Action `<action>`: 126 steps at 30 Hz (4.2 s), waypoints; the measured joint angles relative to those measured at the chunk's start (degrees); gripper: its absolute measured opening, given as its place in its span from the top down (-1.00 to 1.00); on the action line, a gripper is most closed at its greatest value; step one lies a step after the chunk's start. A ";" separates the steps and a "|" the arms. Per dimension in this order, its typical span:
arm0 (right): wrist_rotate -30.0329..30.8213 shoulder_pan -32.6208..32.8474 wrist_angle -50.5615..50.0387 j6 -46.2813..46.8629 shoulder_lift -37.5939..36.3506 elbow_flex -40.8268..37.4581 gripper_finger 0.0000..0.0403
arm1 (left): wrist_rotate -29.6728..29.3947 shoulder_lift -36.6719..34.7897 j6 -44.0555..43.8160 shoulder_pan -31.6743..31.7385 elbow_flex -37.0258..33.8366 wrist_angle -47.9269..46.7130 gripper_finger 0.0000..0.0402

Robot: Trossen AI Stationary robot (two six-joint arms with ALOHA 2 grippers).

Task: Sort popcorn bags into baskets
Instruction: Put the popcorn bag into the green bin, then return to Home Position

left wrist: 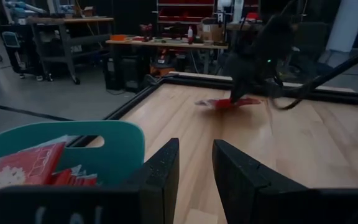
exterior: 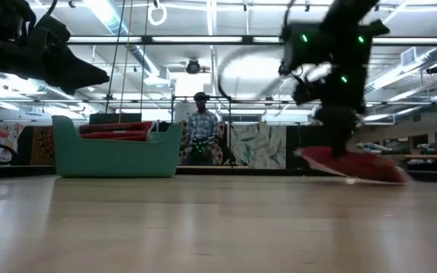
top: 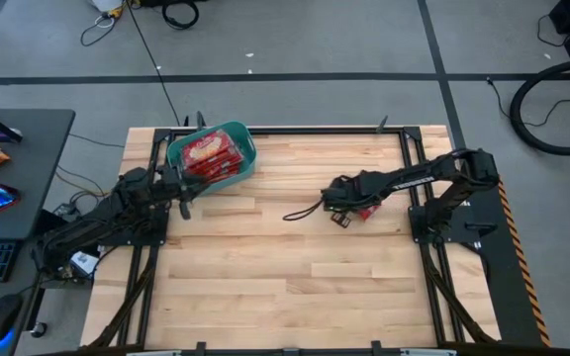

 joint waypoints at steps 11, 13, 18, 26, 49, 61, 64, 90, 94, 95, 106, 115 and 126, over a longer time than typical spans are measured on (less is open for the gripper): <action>5.67 4.31 10.79 -10.44 1.21 15.92 0.99 | 3.22 0.25 0.56 -0.03 0.00 0.04 0.50; 5.01 4.84 12.58 -13.18 2.47 18.40 0.99 | 6.85 1.31 2.16 -0.63 0.00 0.52 0.50; 0.24 5.98 15.55 -19.56 7.72 25.07 0.99 | 6.19 5.51 3.11 -4.39 -0.03 2.95 0.44; -0.66 6.30 14.93 -31.22 20.68 42.25 0.99 | 1.72 10.87 2.54 -7.06 0.04 11.23 0.28; -0.71 -4.56 20.57 -66.05 43.81 77.96 0.99 | -4.52 6.71 -7.81 -7.04 6.03 -4.59 0.27; -13.62 -9.66 30.50 -70.93 47.15 81.24 0.99 | 4.13 6.73 -11.91 -11.40 6.03 -5.19 0.27; -18.29 -10.91 32.71 -71.83 47.13 81.23 0.99 | 2.93 6.71 -11.82 -13.17 6.03 -4.19 0.27; -18.91 -14.62 42.57 -67.44 46.91 71.86 0.52 | -1.21 6.71 -10.19 -17.38 6.03 -3.88 0.27; -11.91 -12.39 38.86 -67.24 45.52 72.95 0.47 | -3.25 6.71 -9.66 -17.38 6.03 -4.20 0.27; -10.61 -11.81 37.16 -67.26 45.31 73.88 0.47 | -3.65 6.71 -9.42 -17.38 6.03 -4.43 0.27; 4.52 -6.58 8.72 -58.51 40.21 77.67 0.47 | -4.53 6.71 -3.99 -17.38 6.01 -4.17 0.27; -0.97 -5.83 -2.23 -41.01 31.34 67.72 0.60 | -10.62 3.83 -2.25 -17.40 1.25 4.31 0.29; -0.24 -2.28 29.16 -34.09 9.58 23.22 0.76 | -12.61 0.96 -0.22 -17.35 0.44 5.76 0.30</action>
